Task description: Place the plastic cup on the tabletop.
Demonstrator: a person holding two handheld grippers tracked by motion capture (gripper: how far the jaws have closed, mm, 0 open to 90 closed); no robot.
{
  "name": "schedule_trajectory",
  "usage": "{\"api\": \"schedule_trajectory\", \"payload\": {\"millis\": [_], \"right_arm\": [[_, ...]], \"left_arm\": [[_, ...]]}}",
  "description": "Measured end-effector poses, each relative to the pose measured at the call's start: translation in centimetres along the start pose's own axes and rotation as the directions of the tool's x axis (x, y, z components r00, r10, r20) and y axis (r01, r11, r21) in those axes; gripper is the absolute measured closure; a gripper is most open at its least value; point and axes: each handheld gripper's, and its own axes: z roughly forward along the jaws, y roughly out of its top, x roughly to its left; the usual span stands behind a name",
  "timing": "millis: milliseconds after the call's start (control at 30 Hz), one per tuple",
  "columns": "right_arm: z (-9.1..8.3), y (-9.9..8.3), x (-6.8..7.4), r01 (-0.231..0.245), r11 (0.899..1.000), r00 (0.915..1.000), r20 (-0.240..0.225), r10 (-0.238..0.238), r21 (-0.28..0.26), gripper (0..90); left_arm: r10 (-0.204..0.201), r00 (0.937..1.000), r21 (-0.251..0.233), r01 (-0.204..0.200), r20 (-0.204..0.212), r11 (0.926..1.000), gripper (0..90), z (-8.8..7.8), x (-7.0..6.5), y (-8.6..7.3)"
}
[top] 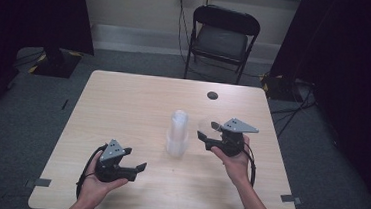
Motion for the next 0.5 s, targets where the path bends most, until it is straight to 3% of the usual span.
{"api": "schedule_trajectory", "payload": {"millis": [333, 500], "right_arm": [[1.2, 0.3, -1.7, -0.051, 0.999, 0.9974, 0.05, 0.051, -0.007, 33.4], [1.7, 0.3, -2.7, -0.074, 0.997, 0.9943, 0.075, 0.075, -0.014, 33.0]], "left_arm": [[-0.013, 0.9999, 0.018, 0.013, 0.004, 0.9998, 21.8, 0.5, 0.2, 0.0], [0.002, 1.0, 0.028, -0.002, 0.005, 0.9996, 21.9, 0.5, 0.1, -0.1]]}}
